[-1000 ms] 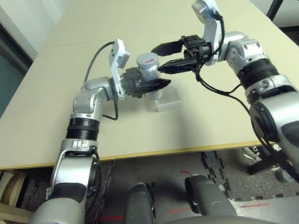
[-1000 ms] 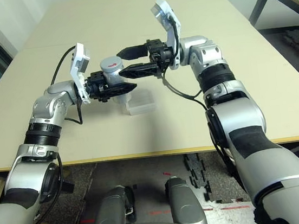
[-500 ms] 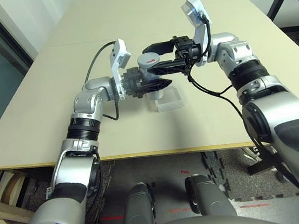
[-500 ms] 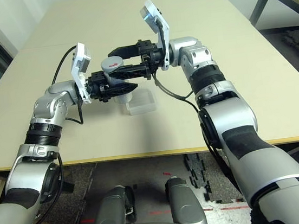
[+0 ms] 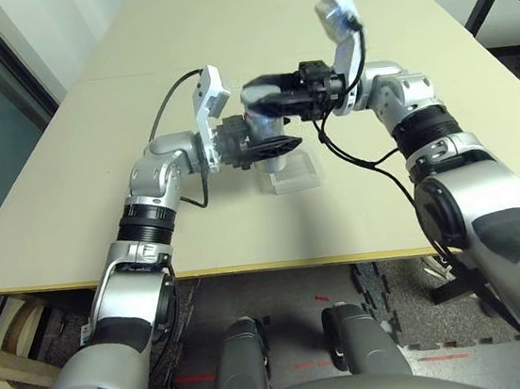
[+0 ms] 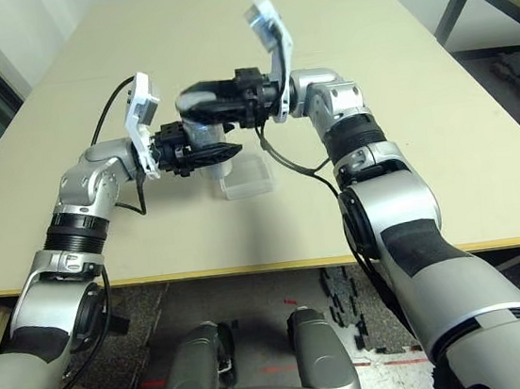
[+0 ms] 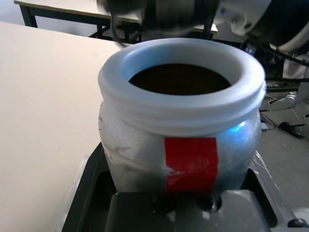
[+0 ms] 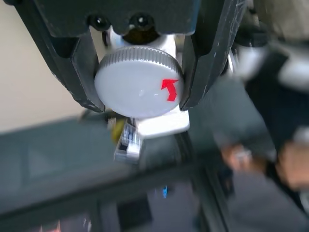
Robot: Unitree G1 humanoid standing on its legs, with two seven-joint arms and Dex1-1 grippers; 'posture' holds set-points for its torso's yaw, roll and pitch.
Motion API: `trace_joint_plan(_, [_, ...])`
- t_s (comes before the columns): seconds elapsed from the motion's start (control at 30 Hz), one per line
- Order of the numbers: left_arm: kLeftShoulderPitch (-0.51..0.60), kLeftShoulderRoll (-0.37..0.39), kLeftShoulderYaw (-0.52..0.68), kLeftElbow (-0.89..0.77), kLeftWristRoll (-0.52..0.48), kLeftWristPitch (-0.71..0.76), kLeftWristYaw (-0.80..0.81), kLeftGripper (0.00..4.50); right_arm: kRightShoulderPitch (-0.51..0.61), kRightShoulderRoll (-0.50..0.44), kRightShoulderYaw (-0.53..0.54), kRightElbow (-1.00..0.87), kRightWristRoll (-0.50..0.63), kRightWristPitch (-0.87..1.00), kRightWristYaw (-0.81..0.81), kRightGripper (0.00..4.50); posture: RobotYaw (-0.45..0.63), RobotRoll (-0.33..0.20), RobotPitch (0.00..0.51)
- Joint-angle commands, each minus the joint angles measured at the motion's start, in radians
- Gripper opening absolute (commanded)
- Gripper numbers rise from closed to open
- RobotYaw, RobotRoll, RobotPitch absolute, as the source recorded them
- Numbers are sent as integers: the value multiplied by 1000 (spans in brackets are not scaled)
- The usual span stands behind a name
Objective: Pour the medicine from the bottle into the box.
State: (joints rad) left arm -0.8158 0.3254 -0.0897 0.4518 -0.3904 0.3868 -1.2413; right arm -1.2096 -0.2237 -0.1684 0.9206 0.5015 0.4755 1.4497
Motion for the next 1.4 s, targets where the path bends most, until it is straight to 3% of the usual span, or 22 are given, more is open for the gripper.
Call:
trace_joint_plan(0.03, [4,3,-3,-4,8,4,3,2657,7,-21,-49,-41,35,45,-79,2587,-165,0,74])
trace_joint_plan(0.63, [-37,32,55,83,18,-54,48,2657,246,-177,-52,48,-244,-256,-827,2587,-181,0,77])
trace_joint_plan(0.9, [-43,30,58,113,25,-81,64,2657,300,-167,-99,91,-247,-300,-1025,2587,-189,0,71])
trace_joint_plan(1.2, [-50,34,64,140,34,-107,82,2657,288,-174,-103,192,-269,-343,-1072,2587,-175,0,57])
trace_joint_plan(1.37, [-47,49,71,155,51,-122,102,2657,284,-173,-100,189,-265,-357,-1017,4328,-171,0,55])
trace_joint_plan(1.4, [-47,54,71,162,59,-128,106,2657,286,-176,-94,180,-266,-364,-988,4500,-170,0,53])
